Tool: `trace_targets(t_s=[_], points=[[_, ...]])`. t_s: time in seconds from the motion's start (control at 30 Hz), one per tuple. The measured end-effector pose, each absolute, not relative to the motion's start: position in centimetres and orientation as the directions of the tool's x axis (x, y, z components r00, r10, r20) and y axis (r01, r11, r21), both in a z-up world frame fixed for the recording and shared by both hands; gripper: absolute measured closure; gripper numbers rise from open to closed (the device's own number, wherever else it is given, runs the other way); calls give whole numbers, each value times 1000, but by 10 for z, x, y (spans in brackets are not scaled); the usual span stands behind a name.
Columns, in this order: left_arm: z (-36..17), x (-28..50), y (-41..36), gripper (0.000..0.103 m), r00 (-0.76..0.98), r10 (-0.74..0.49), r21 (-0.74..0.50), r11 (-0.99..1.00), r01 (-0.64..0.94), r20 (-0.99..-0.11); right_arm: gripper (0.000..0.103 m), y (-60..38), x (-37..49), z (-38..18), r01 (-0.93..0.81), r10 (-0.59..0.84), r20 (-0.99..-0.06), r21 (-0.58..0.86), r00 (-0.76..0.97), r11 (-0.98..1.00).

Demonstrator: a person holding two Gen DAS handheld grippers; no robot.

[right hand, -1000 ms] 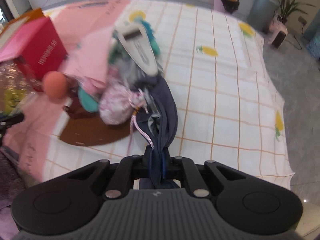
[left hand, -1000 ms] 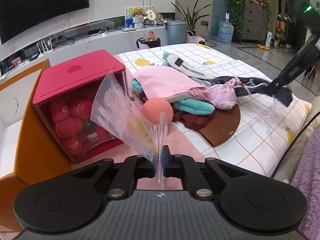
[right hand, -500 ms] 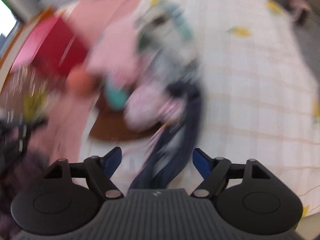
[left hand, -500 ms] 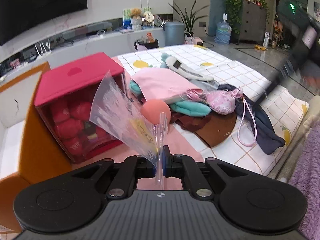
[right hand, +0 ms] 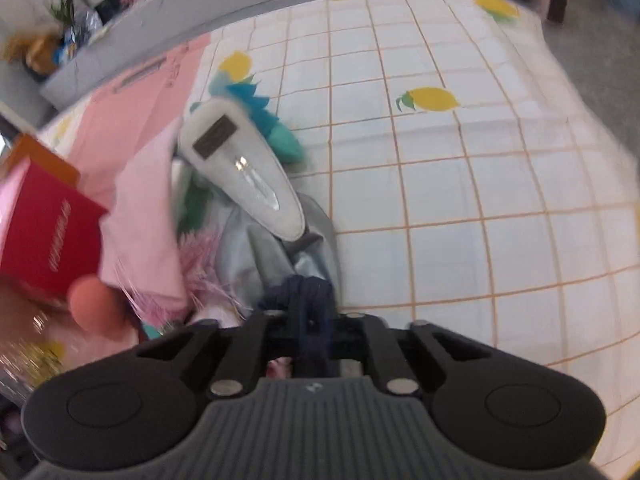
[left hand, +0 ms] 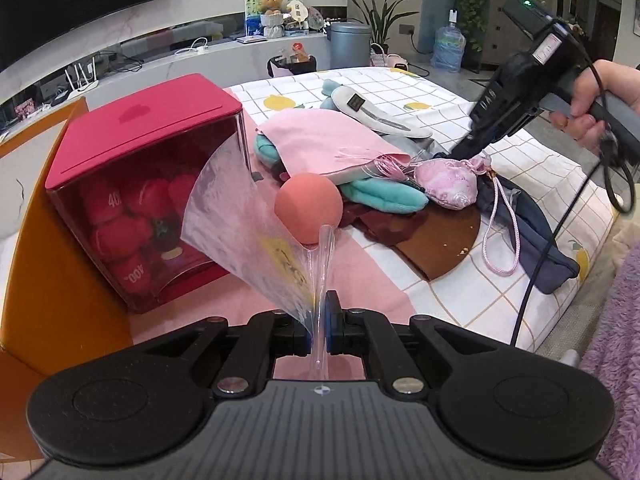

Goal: Organize soft objects
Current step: 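Close the right tool on the navy headband and lift it off the pile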

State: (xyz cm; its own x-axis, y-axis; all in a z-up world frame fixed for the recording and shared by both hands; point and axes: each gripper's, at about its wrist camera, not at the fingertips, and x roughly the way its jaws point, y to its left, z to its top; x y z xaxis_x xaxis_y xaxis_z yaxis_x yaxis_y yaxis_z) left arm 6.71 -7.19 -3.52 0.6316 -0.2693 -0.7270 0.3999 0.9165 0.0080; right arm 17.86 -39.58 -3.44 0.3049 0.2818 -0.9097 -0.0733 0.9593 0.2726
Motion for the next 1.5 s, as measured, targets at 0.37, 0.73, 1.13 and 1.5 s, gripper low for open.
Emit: trace_targets(t_s=[0.37, 0.73, 1.13, 1.5], points=[[-26, 63, -68, 97, 651, -276, 0, 921, 391, -707, 103, -393, 149, 17, -109, 231, -892, 204, 390, 973], [4, 51, -60, 97, 692, -322, -41, 920, 389, -646, 103, -374, 113, 108, -176, 236, -838, 170, 491, 970], [37, 42, -51, 97, 745, -328, -59, 930, 363, -580, 103, -312, 56, 204, -281, 285, -732, 133, 618, 950], [86, 48, -45, 97, 827, -300, -20, 943, 331, -475, 103, -258, 44, 246, -372, 358, -662, 127, 658, 919]])
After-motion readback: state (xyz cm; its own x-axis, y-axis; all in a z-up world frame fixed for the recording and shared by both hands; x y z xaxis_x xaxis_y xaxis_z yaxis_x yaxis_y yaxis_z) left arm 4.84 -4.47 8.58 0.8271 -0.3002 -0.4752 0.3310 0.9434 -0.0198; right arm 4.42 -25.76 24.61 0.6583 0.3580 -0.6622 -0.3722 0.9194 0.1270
